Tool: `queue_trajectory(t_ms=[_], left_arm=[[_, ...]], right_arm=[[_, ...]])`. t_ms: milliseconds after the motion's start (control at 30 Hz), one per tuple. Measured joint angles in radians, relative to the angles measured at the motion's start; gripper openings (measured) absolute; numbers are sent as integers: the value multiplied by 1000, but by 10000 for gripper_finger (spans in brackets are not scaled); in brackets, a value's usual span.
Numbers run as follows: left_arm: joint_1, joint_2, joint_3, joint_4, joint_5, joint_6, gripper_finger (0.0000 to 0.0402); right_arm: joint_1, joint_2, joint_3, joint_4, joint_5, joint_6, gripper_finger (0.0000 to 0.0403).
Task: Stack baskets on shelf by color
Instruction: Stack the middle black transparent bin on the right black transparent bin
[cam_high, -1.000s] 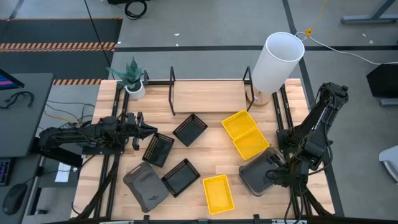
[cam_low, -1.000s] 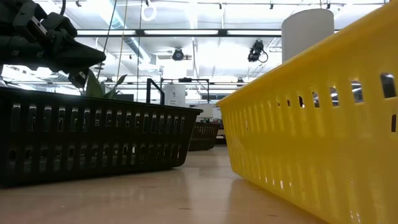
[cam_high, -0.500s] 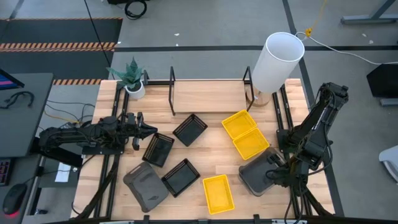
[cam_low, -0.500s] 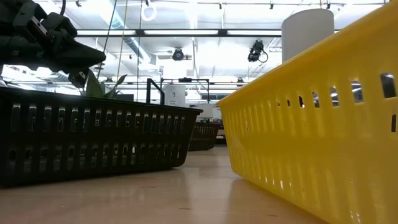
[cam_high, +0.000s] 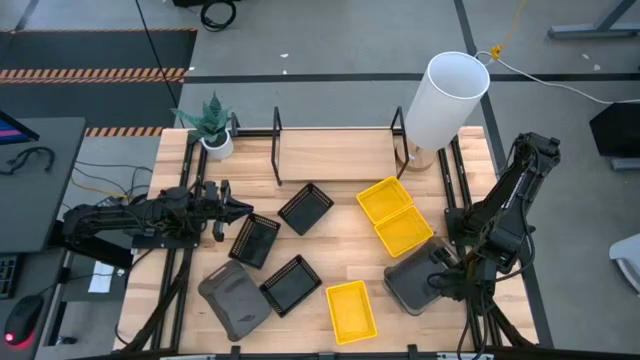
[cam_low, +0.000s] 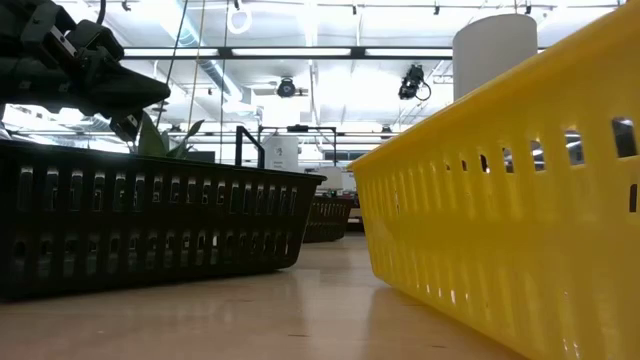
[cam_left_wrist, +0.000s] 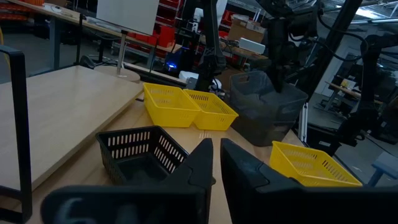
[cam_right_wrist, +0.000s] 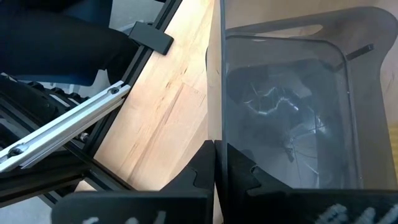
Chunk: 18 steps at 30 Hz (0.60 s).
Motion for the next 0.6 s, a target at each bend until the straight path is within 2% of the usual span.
queue_trajectory(t_ms=[333, 600], left_arm=[[0, 0, 0, 0, 0, 0, 30], [0, 0, 0, 0, 0, 0, 38]], right_arm=[[0, 0, 0, 0, 0, 0, 13], [0, 0, 0, 0, 0, 22, 25]])
